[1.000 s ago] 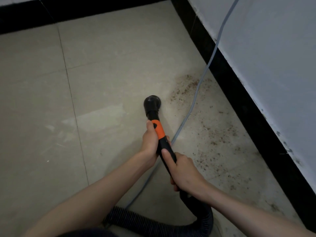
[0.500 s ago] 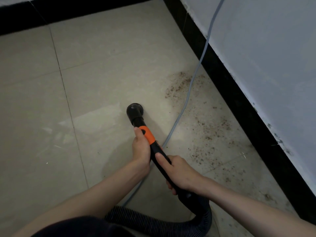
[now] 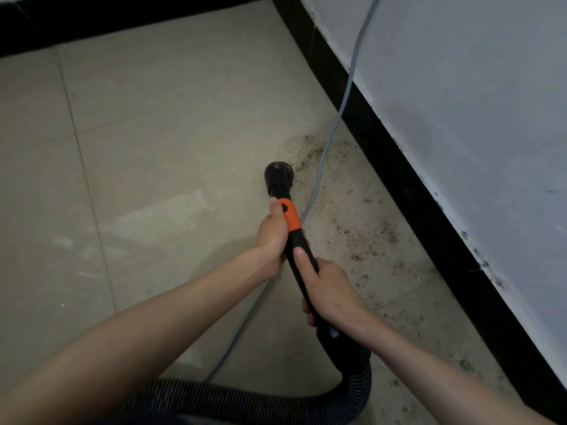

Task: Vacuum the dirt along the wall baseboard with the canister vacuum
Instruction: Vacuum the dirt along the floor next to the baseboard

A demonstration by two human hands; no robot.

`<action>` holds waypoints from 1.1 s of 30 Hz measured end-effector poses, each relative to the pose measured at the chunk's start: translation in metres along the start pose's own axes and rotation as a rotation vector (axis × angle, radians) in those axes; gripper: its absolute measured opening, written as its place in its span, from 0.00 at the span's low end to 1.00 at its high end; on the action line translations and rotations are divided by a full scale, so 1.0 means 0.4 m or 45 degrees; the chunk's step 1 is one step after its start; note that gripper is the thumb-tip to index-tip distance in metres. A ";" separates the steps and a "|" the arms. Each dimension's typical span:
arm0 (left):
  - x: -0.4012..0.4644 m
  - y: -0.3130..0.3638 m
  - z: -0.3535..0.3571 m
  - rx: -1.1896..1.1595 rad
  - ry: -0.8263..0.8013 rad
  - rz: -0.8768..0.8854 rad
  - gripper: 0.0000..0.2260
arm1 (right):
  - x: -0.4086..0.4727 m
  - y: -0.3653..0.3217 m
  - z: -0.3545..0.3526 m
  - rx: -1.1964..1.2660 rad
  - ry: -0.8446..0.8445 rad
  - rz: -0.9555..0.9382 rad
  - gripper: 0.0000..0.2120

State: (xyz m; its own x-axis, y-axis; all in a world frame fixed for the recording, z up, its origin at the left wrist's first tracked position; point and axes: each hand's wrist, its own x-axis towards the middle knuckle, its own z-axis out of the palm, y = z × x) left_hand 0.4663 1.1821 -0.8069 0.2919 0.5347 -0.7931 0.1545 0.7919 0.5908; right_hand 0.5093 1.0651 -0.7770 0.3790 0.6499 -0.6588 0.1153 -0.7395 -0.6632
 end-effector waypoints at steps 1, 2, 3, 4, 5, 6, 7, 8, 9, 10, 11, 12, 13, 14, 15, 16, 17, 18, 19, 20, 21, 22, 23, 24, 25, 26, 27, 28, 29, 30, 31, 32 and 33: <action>0.012 0.010 0.003 0.004 0.012 0.015 0.24 | 0.013 -0.007 -0.005 0.006 -0.010 -0.008 0.26; 0.025 0.021 0.005 0.009 0.030 0.032 0.24 | 0.028 -0.016 -0.010 0.008 -0.022 -0.018 0.26; 0.038 0.032 0.006 0.018 0.051 0.045 0.24 | 0.043 -0.025 -0.013 0.009 -0.031 -0.028 0.26; 0.053 0.043 0.007 0.030 0.069 0.056 0.24 | 0.059 -0.034 -0.017 0.011 -0.034 -0.035 0.26; 0.066 0.055 0.010 0.044 0.080 0.065 0.24 | 0.074 -0.044 -0.021 0.016 -0.032 -0.040 0.27; 0.080 0.067 0.015 0.052 0.085 0.075 0.24 | 0.090 -0.052 -0.025 0.020 -0.027 -0.046 0.27; 0.093 0.080 0.023 0.052 0.086 0.086 0.24 | 0.105 -0.060 -0.031 0.025 -0.020 -0.054 0.27; 0.105 0.093 0.032 0.046 0.086 0.097 0.24 | 0.120 -0.068 -0.038 0.030 -0.011 -0.061 0.27; 0.116 0.106 0.043 0.041 0.083 0.103 0.23 | 0.134 -0.074 -0.046 0.037 -0.002 -0.063 0.27; 0.125 0.117 0.054 0.038 0.076 0.103 0.23 | 0.147 -0.079 -0.055 0.045 0.008 -0.061 0.27; 0.135 0.127 0.066 0.041 0.064 0.101 0.23 | 0.158 -0.083 -0.064 0.054 0.019 -0.058 0.27; 0.144 0.136 0.077 0.047 0.048 0.099 0.23 | 0.169 -0.087 -0.071 0.063 0.033 -0.056 0.27; 0.152 0.144 0.087 0.057 0.031 0.097 0.23 | 0.179 -0.090 -0.078 0.069 0.050 -0.054 0.27; 0.161 0.153 0.097 0.065 0.013 0.095 0.23 | 0.189 -0.094 -0.083 0.073 0.075 -0.053 0.28; 0.167 0.161 0.108 0.069 -0.007 0.093 0.23 | 0.198 -0.097 -0.088 0.072 0.105 -0.052 0.28; 0.172 0.170 0.118 0.075 -0.032 0.087 0.23 | 0.206 -0.099 -0.091 0.062 0.138 -0.053 0.28; 0.176 0.179 0.130 0.085 -0.063 0.078 0.23 | 0.215 -0.101 -0.094 0.047 0.169 -0.053 0.28; 0.178 0.186 0.142 0.094 -0.096 0.066 0.22 | 0.222 -0.101 -0.097 0.037 0.197 -0.047 0.28; 0.181 0.192 0.154 0.101 -0.126 0.054 0.22 | 0.230 -0.102 -0.100 0.040 0.224 -0.032 0.28; 0.185 0.197 0.164 0.111 -0.149 0.044 0.22 | 0.236 -0.101 -0.104 0.053 0.249 -0.012 0.28; 0.187 0.200 0.173 0.123 -0.167 0.035 0.23 | 0.242 -0.101 -0.108 0.068 0.269 0.007 0.29; 0.189 0.203 0.181 0.137 -0.182 0.028 0.23 | 0.247 -0.100 -0.111 0.080 0.283 0.021 0.29; 0.190 0.207 0.189 0.147 -0.194 0.023 0.23 | 0.252 -0.099 -0.115 0.088 0.294 0.028 0.29; 0.189 0.210 0.195 0.152 -0.204 0.017 0.23 | 0.258 -0.098 -0.118 0.095 0.305 0.031 0.29; 0.189 0.213 0.200 0.152 -0.211 0.010 0.23 | 0.262 -0.097 -0.120 0.099 0.316 0.034 0.30; 0.187 0.216 0.204 0.150 -0.217 0.003 0.23 | 0.266 -0.097 -0.121 0.102 0.328 0.039 0.30; 0.185 0.218 0.207 0.147 -0.222 -0.001 0.23 | 0.269 -0.096 -0.121 0.103 0.340 0.044 0.30; 0.184 0.220 0.210 0.149 -0.224 0.000 0.23 | 0.272 -0.096 -0.122 0.101 0.349 0.047 0.31; 0.183 0.221 0.212 0.155 -0.226 0.003 0.23 | 0.274 -0.098 -0.122 0.096 0.355 0.047 0.31; 0.183 0.223 0.213 0.163 -0.229 0.007 0.23 | 0.275 -0.099 -0.122 0.092 0.357 0.046 0.30; 0.183 0.224 0.213 0.166 -0.240 0.007 0.23 | 0.276 -0.102 -0.123 0.090 0.356 0.044 0.30; 0.182 0.226 0.213 0.169 -0.254 0.002 0.23 | 0.274 -0.103 -0.124 0.091 0.352 0.043 0.30; 0.181 0.226 0.211 0.169 -0.269 -0.007 0.23 | 0.271 -0.103 -0.125 0.094 0.346 0.045 0.30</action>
State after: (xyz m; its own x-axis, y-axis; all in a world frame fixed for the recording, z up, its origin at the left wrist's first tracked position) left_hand 0.5810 1.2675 -0.7983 0.4792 0.4457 -0.7561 0.2754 0.7416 0.6117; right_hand 0.5915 1.1572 -0.8034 0.6150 0.5459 -0.5690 0.0345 -0.7396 -0.6722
